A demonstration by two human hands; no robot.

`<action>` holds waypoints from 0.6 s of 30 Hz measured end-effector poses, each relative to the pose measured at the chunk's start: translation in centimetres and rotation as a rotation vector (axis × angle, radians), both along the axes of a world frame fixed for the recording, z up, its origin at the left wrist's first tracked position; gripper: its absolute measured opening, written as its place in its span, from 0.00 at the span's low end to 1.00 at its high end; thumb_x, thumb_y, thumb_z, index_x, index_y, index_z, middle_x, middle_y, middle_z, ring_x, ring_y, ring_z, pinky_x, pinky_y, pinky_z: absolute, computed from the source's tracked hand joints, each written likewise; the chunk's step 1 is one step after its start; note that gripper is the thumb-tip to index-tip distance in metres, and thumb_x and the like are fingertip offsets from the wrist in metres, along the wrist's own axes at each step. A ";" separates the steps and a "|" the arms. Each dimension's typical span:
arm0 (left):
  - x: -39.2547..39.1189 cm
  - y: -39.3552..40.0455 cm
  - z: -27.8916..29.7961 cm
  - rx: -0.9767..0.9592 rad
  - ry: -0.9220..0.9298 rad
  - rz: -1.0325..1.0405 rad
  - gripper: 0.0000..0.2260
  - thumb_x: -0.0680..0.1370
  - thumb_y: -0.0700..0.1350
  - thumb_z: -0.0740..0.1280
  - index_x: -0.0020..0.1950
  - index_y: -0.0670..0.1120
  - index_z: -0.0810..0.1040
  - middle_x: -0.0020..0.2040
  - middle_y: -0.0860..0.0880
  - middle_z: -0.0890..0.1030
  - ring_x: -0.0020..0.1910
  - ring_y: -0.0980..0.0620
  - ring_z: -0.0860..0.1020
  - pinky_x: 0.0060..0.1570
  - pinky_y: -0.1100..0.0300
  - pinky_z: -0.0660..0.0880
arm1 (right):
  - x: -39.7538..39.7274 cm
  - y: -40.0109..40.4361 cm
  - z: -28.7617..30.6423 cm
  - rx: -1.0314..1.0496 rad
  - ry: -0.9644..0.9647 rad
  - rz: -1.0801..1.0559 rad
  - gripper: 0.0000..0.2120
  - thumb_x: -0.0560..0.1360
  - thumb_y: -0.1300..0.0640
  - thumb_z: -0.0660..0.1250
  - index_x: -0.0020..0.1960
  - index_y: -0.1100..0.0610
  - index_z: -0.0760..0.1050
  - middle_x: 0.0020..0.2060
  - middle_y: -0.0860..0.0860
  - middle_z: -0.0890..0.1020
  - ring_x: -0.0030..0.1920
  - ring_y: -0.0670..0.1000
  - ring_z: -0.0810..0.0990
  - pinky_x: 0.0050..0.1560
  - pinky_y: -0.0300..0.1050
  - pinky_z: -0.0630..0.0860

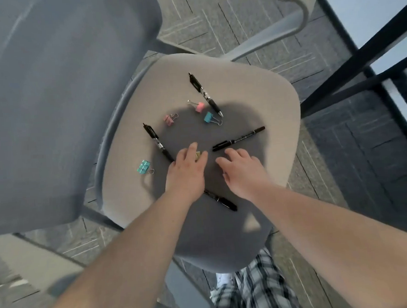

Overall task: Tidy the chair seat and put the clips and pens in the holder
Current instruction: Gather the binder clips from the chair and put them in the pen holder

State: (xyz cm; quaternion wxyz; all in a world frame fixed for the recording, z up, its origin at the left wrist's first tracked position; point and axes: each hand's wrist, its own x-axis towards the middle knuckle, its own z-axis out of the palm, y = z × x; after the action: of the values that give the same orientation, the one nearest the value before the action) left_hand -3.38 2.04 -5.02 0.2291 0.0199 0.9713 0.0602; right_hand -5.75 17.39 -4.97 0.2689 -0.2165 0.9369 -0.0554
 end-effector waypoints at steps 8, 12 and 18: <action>-2.2 0.1 0.2 0.078 -0.057 0.122 0.12 0.75 0.34 0.61 0.57 0.44 0.66 0.57 0.44 0.65 0.56 0.43 0.68 0.41 0.53 0.68 | -2.7 -0.8 1.4 -0.086 -0.073 0.032 0.11 0.77 0.56 0.59 0.58 0.57 0.68 0.56 0.53 0.70 0.61 0.56 0.69 0.45 0.49 0.72; -2.2 -0.3 1.8 0.142 0.030 0.187 0.12 0.75 0.37 0.60 0.58 0.42 0.68 0.59 0.42 0.69 0.57 0.41 0.69 0.45 0.49 0.71 | -4.1 -1.7 2.4 -0.137 -0.041 -0.022 0.10 0.76 0.57 0.60 0.56 0.59 0.69 0.55 0.56 0.71 0.60 0.59 0.71 0.45 0.50 0.73; -2.4 -4.1 3.5 0.035 0.082 0.477 0.12 0.74 0.36 0.59 0.57 0.39 0.69 0.57 0.39 0.71 0.51 0.38 0.74 0.42 0.49 0.67 | -7.6 -4.9 3.4 -0.127 -0.021 -0.177 0.14 0.77 0.60 0.57 0.62 0.59 0.66 0.58 0.58 0.71 0.60 0.62 0.70 0.51 0.53 0.71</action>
State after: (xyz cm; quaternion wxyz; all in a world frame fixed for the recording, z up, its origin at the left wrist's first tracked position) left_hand -5.75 -2.05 -1.54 0.1682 -0.2038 0.9559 0.1284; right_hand -13.32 12.52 -1.55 0.2587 -0.1490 0.9440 -0.1406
